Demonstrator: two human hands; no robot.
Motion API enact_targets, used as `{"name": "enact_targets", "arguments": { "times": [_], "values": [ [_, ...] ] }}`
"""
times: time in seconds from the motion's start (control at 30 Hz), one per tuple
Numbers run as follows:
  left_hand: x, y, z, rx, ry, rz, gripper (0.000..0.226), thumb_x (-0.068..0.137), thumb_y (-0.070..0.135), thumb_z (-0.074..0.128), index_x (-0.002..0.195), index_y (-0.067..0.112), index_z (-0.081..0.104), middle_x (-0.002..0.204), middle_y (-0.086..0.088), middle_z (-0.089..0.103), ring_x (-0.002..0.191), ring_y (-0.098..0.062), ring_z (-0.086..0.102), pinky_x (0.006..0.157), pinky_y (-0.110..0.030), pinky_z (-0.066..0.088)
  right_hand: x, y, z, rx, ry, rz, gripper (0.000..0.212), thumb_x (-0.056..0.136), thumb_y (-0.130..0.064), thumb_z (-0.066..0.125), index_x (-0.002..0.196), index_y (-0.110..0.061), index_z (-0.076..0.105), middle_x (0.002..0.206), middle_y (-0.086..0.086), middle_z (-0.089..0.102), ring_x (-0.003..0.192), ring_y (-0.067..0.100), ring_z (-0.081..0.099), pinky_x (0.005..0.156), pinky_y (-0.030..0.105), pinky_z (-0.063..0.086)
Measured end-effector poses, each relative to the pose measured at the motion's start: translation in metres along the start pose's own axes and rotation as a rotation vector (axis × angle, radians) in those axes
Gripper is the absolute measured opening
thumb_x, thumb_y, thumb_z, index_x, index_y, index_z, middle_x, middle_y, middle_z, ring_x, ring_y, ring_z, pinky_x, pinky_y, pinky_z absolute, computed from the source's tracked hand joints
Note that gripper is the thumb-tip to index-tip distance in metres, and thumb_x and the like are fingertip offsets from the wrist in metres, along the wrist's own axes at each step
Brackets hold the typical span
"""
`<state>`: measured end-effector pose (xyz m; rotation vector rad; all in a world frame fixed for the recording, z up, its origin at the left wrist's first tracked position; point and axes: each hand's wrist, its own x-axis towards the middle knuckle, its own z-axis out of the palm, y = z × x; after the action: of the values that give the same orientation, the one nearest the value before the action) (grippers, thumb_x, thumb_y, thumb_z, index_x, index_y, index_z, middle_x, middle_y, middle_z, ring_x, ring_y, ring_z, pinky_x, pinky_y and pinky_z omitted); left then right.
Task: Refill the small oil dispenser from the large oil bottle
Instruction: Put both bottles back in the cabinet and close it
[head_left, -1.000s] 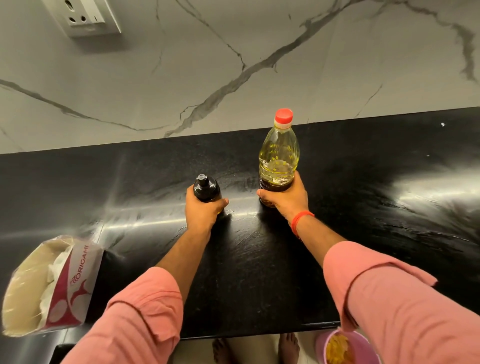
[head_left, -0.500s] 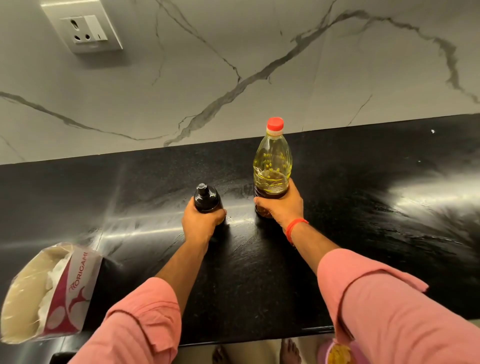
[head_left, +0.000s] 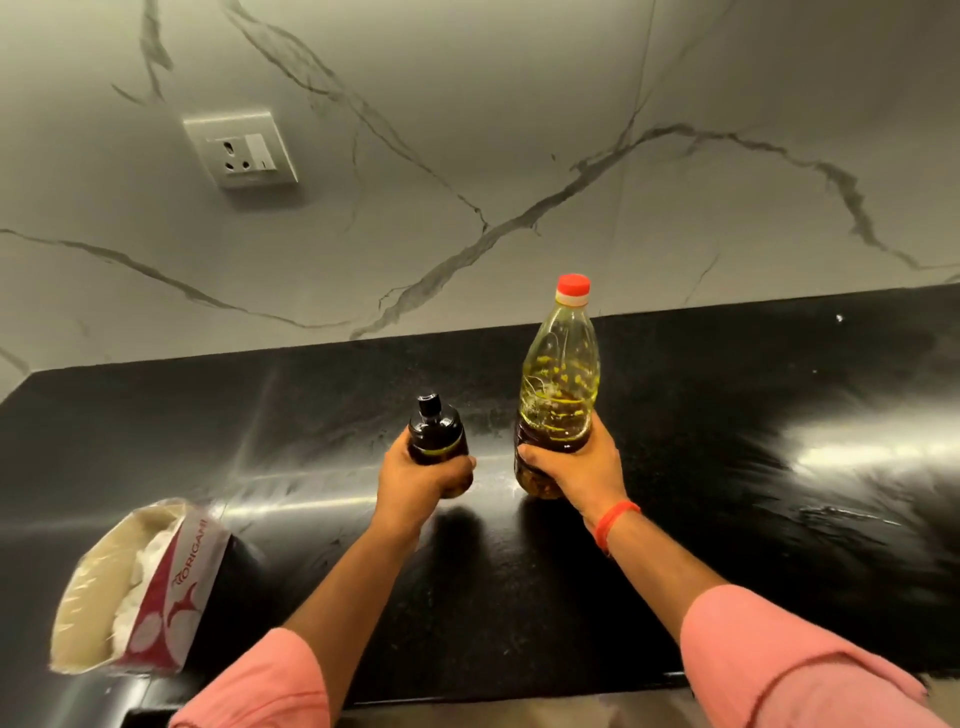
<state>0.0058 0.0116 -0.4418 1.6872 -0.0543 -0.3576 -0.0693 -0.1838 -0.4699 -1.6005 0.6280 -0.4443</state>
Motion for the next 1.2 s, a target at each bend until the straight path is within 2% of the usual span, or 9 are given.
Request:
{"name": "enact_targets", "arguments": {
  "times": [0.13, 0.27, 0.33, 0.57, 0.73, 0.87, 0.93, 1.03, 1.2],
  "values": [
    [-0.018, 0.02, -0.009, 0.079, -0.088, 0.053, 0.048, 0.068, 0.003, 0.091, 0.106, 0.019, 0.067, 0.09, -0.002, 0.077, 0.083, -0.015, 0.075, 0.064, -0.021, 0.058, -0.017, -0.019, -0.023, 0.013, -0.069, -0.073, 0.072, 0.058, -0.023, 0.097, 0.119, -0.041, 0.061, 0.108, -0.017, 0.072, 0.103, 0.0, 0.067, 0.085, 0.019, 0.052],
    [-0.032, 0.052, -0.015, 0.127, -0.134, 0.116, 0.045, 0.065, 0.002, 0.093, 0.102, 0.015, 0.069, 0.087, 0.0, 0.078, 0.08, -0.014, 0.076, 0.063, -0.019, 0.058, -0.033, -0.05, -0.046, -0.012, -0.132, -0.168, 0.072, 0.058, -0.03, 0.097, 0.118, -0.043, 0.06, 0.11, -0.026, 0.07, 0.104, -0.007, 0.066, 0.078, 0.012, 0.052],
    [-0.035, 0.07, -0.017, 0.131, -0.173, 0.139, 0.044, 0.065, 0.005, 0.092, 0.102, 0.012, 0.07, 0.086, -0.003, 0.078, 0.08, -0.015, 0.076, 0.063, -0.018, 0.057, -0.035, -0.064, -0.053, -0.033, -0.164, -0.193, 0.074, 0.056, -0.031, 0.098, 0.119, -0.041, 0.06, 0.109, -0.022, 0.072, 0.103, -0.005, 0.067, 0.078, 0.012, 0.053],
    [-0.066, 0.162, -0.02, 0.12, -0.209, 0.349, 0.025, 0.076, 0.02, 0.088, 0.098, 0.02, 0.075, 0.091, -0.005, 0.078, 0.085, -0.016, 0.076, 0.065, -0.017, 0.057, -0.041, -0.147, -0.064, 0.016, -0.233, -0.334, 0.063, 0.058, -0.02, 0.098, 0.112, -0.031, 0.066, 0.102, -0.015, 0.076, 0.095, 0.003, 0.073, 0.074, 0.015, 0.055],
    [-0.084, 0.223, -0.018, 0.153, -0.211, 0.478, 0.016, 0.083, 0.022, 0.082, 0.087, 0.036, 0.076, 0.087, 0.001, 0.079, 0.082, -0.012, 0.076, 0.063, -0.015, 0.056, -0.047, -0.22, -0.066, 0.082, -0.243, -0.428, 0.062, 0.048, -0.044, 0.091, 0.106, -0.037, 0.069, 0.1, -0.011, 0.078, 0.092, 0.007, 0.074, 0.08, 0.028, 0.058],
    [-0.09, 0.272, -0.016, 0.174, -0.162, 0.554, 0.009, 0.084, 0.026, 0.08, 0.089, 0.033, 0.076, 0.086, 0.009, 0.079, 0.079, -0.003, 0.074, 0.061, -0.014, 0.054, -0.045, -0.276, -0.069, 0.089, -0.251, -0.512, 0.064, 0.051, -0.042, 0.089, 0.112, -0.03, 0.072, 0.101, -0.007, 0.078, 0.093, 0.014, 0.075, 0.089, 0.043, 0.06],
    [-0.091, 0.296, -0.017, 0.167, -0.134, 0.577, 0.014, 0.083, 0.03, 0.079, 0.094, 0.027, 0.072, 0.085, 0.014, 0.078, 0.078, 0.001, 0.073, 0.067, -0.021, 0.052, -0.045, -0.303, -0.074, 0.082, -0.248, -0.549, 0.064, 0.057, -0.038, 0.091, 0.117, -0.029, 0.07, 0.104, -0.008, 0.078, 0.094, 0.013, 0.075, 0.09, 0.043, 0.06],
    [-0.094, 0.337, -0.021, 0.171, -0.124, 0.627, 0.018, 0.084, 0.03, 0.078, 0.099, 0.029, 0.068, 0.084, 0.019, 0.077, 0.078, 0.004, 0.072, 0.07, -0.025, 0.05, -0.045, -0.34, -0.081, 0.079, -0.276, -0.609, 0.052, 0.071, -0.028, 0.089, 0.118, -0.031, 0.069, 0.105, -0.009, 0.077, 0.095, 0.011, 0.075, 0.09, 0.04, 0.059],
    [-0.098, 0.403, -0.028, 0.151, -0.098, 0.71, 0.022, 0.078, 0.032, 0.081, 0.098, 0.027, 0.072, 0.087, 0.009, 0.079, 0.08, -0.007, 0.076, 0.07, -0.028, 0.058, -0.04, -0.404, -0.091, 0.107, -0.256, -0.666, 0.04, 0.066, -0.026, 0.083, 0.105, -0.021, 0.076, 0.095, 0.0, 0.079, 0.087, 0.017, 0.077, 0.077, 0.033, 0.061]
  ]
}}
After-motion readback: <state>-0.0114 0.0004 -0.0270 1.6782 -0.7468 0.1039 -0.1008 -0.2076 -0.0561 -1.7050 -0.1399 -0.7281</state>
